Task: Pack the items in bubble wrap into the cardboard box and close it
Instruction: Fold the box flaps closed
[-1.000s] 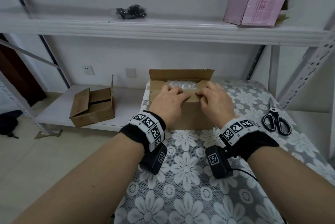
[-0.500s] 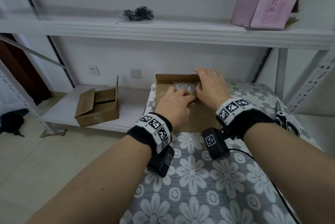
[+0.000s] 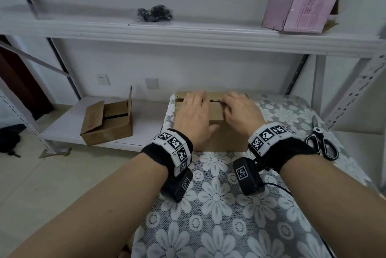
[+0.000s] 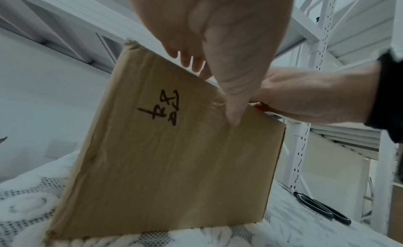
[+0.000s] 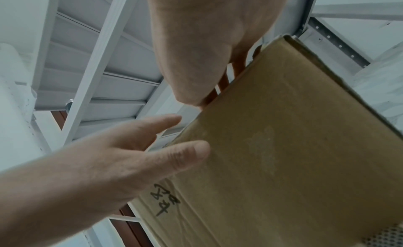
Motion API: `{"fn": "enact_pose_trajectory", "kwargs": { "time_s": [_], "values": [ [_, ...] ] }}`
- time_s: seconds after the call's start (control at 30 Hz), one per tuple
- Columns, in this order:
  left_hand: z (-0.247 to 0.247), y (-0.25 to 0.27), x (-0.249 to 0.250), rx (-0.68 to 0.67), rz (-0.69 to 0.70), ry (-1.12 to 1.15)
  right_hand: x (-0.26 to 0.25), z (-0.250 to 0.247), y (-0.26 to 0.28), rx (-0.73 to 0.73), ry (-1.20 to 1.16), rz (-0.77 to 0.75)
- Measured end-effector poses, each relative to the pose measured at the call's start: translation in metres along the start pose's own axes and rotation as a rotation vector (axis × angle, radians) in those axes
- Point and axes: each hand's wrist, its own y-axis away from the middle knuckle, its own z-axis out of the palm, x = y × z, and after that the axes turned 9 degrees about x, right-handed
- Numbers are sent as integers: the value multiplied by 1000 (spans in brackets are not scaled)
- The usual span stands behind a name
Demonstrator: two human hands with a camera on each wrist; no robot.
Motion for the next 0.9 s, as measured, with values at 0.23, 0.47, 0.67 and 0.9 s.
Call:
{"fn": "enact_pose_trajectory", "kwargs": {
  "time_s": [0.23,0.47,0.67,0.9],
  "values": [
    [10,-24,-5,-305,8,-49,0,6,4,2,13,-13],
    [13,-25,-11,-270,41,11,3,12,0,-6,-16,-10],
    [19,-23,-15,-220,47,27,3,18,3,-33,4,-35],
    [18,-22,-14,-193,27,53,7,18,-5,-67,-31,-9]
  ]
}}
